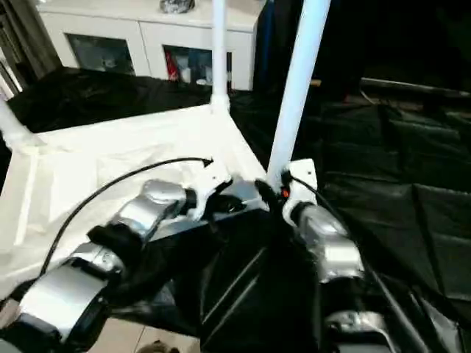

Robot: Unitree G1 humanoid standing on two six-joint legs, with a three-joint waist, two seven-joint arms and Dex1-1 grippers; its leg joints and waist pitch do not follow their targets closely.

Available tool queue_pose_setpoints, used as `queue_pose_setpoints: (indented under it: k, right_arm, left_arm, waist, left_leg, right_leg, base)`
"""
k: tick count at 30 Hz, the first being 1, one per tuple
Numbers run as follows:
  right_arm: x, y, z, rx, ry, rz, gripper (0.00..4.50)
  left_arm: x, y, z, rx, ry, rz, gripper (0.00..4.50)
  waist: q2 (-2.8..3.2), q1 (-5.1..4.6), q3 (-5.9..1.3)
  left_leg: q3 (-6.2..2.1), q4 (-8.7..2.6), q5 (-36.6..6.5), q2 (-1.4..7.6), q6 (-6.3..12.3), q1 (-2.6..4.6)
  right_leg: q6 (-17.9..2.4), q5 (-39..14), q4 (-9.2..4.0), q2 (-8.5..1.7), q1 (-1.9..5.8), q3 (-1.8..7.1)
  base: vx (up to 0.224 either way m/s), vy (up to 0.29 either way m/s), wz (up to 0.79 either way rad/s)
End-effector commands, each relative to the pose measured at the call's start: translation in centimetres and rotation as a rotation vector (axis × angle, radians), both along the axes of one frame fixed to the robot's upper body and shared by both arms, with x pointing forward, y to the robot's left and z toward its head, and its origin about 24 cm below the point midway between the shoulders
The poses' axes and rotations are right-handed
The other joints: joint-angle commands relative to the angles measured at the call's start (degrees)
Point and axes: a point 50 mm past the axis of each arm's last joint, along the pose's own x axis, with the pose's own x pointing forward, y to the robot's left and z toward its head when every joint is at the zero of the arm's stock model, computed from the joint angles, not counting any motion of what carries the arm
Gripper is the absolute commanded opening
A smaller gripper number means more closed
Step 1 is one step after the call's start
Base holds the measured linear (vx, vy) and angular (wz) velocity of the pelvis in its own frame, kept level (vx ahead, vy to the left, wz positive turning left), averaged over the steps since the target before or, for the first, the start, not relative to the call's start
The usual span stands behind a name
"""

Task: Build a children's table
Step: Rotate leg to tighten

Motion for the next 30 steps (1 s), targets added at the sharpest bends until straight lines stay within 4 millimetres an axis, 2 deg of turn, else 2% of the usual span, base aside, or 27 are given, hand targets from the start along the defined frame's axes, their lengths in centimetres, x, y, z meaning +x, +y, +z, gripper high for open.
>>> queue_pose_setpoints:
  k: [1, 3, 7, 11, 15, 16, 18, 22, 24, 25, 27, 30]
  right_arm:
    - [-1.2, 4.6, -1.5, 0.042, 0.069, 0.186, 2.60]
    - [-1.2, 4.6, -1.4, 0.053, 0.068, 0.187, 3.16]
    - [-1.0, 4.0, -1.0, 0.006, 0.032, 0.236, 3.48]
    - [-1.1, 3.1, -0.5, -0.008, 0.013, 0.307, 3.48]
    - [-2.1, 1.5, 0.2, -0.015, 0.012, 0.475, 3.48]
    - [-2.5, 1.0, 0.4, -0.019, 0.020, 0.525, 3.48]
    - [-3.2, 0.2, 0.5, -0.031, 0.039, 0.598, 3.48]
    - [-4.6, -0.8, 0.9, -0.006, 0.093, 0.736, 3.48]
    - [-4.8, -0.9, 1.0, 0.002, 0.104, 0.761, 3.48]
    - [-5.5, -1.2, 1.1, 0.014, 0.131, 0.824, 3.48]
    - [-5.7, -1.2, 1.2, 0.015, 0.139, 0.841, 3.48]
    - [-6.0, -1.4, 1.0, -0.010, 0.156, 0.876, 3.17]
  left_arm:
    - [0.5, -2.9, 2.7, -0.100, -0.107, -0.010, 0.00]
    - [0.4, -3.0, 2.7, -0.107, -0.105, -0.030, 0.00]
    - [0.2, -2.7, 2.5, -0.109, -0.102, -0.085, 0.00]
    - [0.0, -2.1, 2.4, -0.113, -0.096, -0.139, 0.00]
    - [-0.6, -1.0, 2.4, -0.123, -0.081, -0.248, 0.00]
    - [-0.8, -0.6, 2.5, -0.130, -0.074, -0.283, 0.00]
    - [-1.1, -0.1, 2.5, -0.136, -0.066, -0.326, 0.00]
    - [-1.7, 1.2, 2.4, -0.128, -0.033, -0.409, 0.00]
    - [-1.9, 1.5, 2.3, -0.124, -0.025, -0.428, 0.00]
    - [-2.5, 2.2, 2.3, -0.118, 0.004, -0.479, 0.00]
    - [-2.6, 2.4, 2.2, -0.116, 0.011, -0.492, 0.00]
    - [-3.0, 3.2, 2.1, -0.098, 0.027, -0.513, 0.00]
  waist:
    - [-0.80, -0.17, -3.86]
    - [-0.74, -0.14, -3.81]
    - [-0.70, -0.18, -3.78]
    - [-0.94, -0.11, -3.85]
    - [-1.10, 0.30, -3.90]
    - [-1.09, 0.44, -3.83]
    - [-1.04, 0.38, -3.86]
    - [-1.03, 0.71, -3.59]
    - [-0.92, 0.88, -3.54]
    - [-0.93, 1.00, -3.57]
    - [-0.81, 1.13, -3.62]
    - [-0.75, 1.34, -3.63]
  left_leg:
    - [-0.14, -3.46, -10.1, 0.95, 2.45, 0.34]
    - [-0.18, -3.53, -10.4, 1.02, 2.65, 0.36]
    - [-0.23, -3.65, -11.5, 1.12, 2.33, 0.42]
    - [-0.20, -3.50, -10.2, 1.12, 3.22, 0.24]
    - [-0.10, -3.20, -8.8, 1.16, 4.89, 0.08]
    - [-0.05, -3.15, -8.5, 1.31, 5.66, -0.01]
    - [0.03, -3.09, -8.7, 1.40, 6.02, 0.05]
    - [0.00, -3.33, -11.4, 1.61, 4.97, 0.30]
    - [-0.13, -3.52, -12.1, 1.75, 4.48, 0.31]
    - [-0.18, -3.58, -12.3, 1.85, 4.38, 0.30]
    - [-0.14, -3.59, -12.6, 1.93, 4.09, 0.41]
    - [-0.15, -3.61, -12.3, 1.94, 3.50, 0.42]
  right_leg:
    - [-10.5, -10.3, -4.22, -3.42, 3.36, 2.72]
    - [-10.4, -11.0, -4.27, -3.47, 3.36, 2.69]
    - [-10.0, -12.7, -4.44, -3.52, 3.28, 2.71]
    - [-10.7, -9.9, -4.06, -3.46, 3.54, 2.69]
    - [-11.4, -7.9, -3.87, -3.46, 3.88, 2.58]
    - [-11.9, -7.0, -3.70, -3.42, 3.86, 2.60]
    - [-12.4, -7.2, -3.69, -3.37, 3.54, 2.54]
    - [-11.4, -13.4, -4.34, -3.58, 3.42, 2.62]
    - [-10.9, -14.8, -4.43, -3.63, 3.35, 2.62]
    - [-10.9, -14.9, -4.41, -3.77, 3.32, 2.70]
    - [-11.0, -14.8, -4.41, -3.66, 3.08, 2.73]
    - [-11.4, -13.8, -4.17, -3.66, 2.99, 2.75]
  base:
    - [0.000, 0.000, 0.00]
    - [0.000, 0.000, 0.00]
    - [0.000, 0.000, 0.00]
    - [0.000, 0.000, 0.00]
    - [0.000, 0.000, 0.00]
    - [0.000, 0.000, 0.00]
    - [0.000, 0.000, 0.00]
    - [0.000, 0.000, 0.00]
    - [0.000, 0.000, 0.00]
    - [0.000, 0.000, 0.00]
    - [0.000, 0.000, 0.00]
    - [0.000, 0.000, 0.00]
